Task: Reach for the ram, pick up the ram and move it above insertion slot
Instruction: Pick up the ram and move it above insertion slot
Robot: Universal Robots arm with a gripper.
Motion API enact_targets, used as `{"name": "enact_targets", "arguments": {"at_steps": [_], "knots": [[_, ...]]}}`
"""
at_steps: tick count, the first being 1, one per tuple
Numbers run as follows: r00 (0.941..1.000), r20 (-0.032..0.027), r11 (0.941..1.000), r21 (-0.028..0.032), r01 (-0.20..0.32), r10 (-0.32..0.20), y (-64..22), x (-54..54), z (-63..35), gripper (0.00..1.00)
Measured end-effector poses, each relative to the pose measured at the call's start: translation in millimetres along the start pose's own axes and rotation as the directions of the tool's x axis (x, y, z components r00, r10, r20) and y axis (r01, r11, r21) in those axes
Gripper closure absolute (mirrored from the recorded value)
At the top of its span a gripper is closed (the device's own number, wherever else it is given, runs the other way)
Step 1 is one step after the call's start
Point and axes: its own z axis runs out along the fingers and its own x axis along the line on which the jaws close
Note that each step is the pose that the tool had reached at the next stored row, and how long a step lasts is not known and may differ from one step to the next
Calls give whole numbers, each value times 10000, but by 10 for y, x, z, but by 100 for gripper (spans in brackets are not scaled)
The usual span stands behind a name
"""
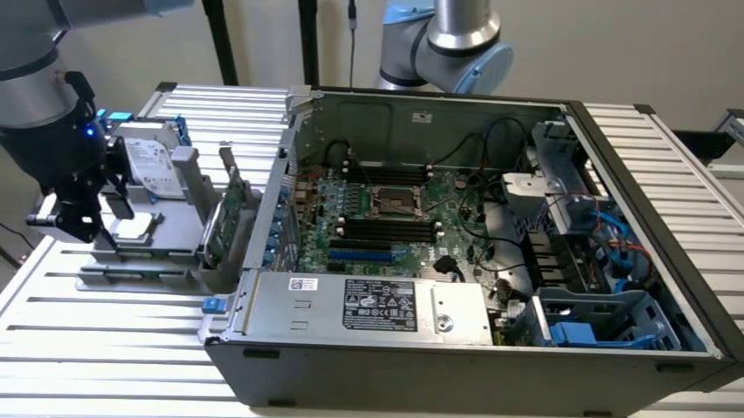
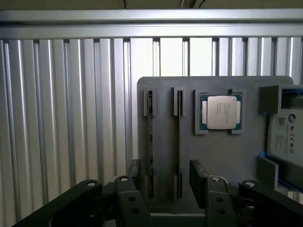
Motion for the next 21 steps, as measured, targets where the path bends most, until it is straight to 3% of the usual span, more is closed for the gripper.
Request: {"name": "enact_targets", "arguments": {"at_steps": [7, 21], "knots": [[10000, 13, 10000, 1, 8, -8, -54, 123, 64, 46], [9987, 2, 9987, -2, 501, -501, -72, 176, 317, 46]]}}
